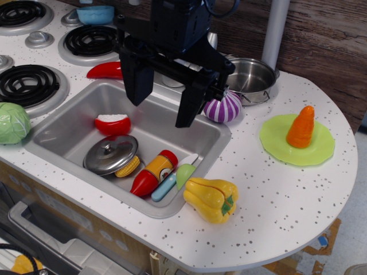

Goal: Take carrot off plate

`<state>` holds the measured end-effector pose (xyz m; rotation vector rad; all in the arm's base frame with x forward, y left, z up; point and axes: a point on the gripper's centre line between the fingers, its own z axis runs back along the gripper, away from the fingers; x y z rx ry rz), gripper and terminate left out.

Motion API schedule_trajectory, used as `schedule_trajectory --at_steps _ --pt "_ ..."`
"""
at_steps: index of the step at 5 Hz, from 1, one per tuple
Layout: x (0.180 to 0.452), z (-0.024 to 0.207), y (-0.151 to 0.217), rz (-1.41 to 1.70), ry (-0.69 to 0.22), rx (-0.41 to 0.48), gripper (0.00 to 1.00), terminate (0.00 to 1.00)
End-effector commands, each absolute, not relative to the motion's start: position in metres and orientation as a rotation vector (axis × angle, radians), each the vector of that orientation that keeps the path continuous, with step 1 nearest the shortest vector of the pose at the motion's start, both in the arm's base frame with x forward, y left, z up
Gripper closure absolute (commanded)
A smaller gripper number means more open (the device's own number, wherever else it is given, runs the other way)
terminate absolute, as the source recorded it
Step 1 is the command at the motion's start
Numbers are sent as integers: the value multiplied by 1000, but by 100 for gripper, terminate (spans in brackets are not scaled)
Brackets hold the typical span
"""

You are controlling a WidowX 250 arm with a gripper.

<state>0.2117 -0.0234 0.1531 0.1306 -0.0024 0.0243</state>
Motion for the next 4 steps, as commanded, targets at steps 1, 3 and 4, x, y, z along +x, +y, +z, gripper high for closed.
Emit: schedule_trajectory --at_steps 1,3,4 --pt "212 153 -23 24 -2 131 0 0" --pt "273 155 -64 1 -23 107 0 0" --pt "306 153 -82 -6 -63 86 0 0"
